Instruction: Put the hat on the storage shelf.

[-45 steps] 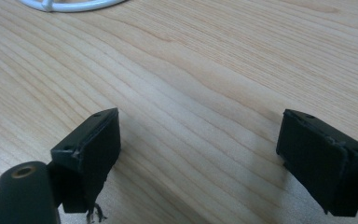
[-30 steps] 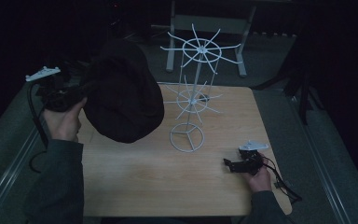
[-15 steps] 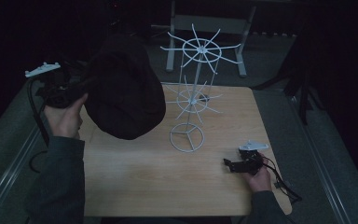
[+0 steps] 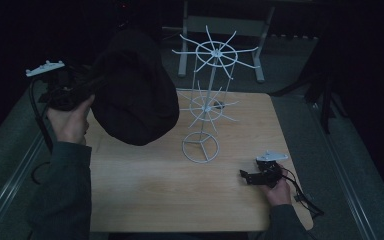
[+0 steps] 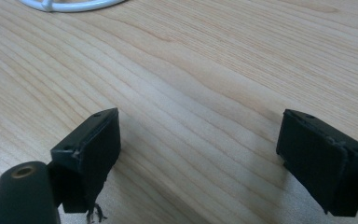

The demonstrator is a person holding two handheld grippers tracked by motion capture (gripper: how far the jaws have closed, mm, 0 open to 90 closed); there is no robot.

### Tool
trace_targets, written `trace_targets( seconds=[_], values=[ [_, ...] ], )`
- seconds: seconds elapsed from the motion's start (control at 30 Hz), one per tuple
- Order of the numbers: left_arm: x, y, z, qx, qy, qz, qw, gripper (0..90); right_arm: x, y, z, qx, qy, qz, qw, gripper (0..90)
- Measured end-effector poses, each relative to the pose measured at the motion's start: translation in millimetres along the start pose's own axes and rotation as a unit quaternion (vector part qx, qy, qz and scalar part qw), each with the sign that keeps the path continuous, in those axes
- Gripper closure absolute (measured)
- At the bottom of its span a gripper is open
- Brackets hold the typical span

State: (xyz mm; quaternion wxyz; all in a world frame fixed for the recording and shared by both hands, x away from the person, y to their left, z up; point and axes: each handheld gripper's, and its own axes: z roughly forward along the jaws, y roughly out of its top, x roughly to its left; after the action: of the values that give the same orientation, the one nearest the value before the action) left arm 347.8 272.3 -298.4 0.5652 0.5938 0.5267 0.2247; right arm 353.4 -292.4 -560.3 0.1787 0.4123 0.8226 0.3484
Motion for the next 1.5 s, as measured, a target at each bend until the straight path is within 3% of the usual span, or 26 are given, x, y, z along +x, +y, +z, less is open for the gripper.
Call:
trace_targets(
  seconds=[0.27,1.0,1.5],
  values=[
    [-0.6,6.6,2.3,-0.003,0.002,0.0,1.0,76.7,0.0,0.0,0.0,0.0,0.0,0.0,1.0,13.4],
    [-2.0,20.6,10.1,-0.031,-0.031,-0.027,0.9987,76.6,0.0,0.0,0.0,0.0,0.0,0.0,1.0,13.4],
    [-8.0,25.3,27.9,-0.032,-0.042,-0.044,0.9976,76.4,0.0,0.0,0.0,0.0,0.0,0.0,1.0,13.4]
  ],
)
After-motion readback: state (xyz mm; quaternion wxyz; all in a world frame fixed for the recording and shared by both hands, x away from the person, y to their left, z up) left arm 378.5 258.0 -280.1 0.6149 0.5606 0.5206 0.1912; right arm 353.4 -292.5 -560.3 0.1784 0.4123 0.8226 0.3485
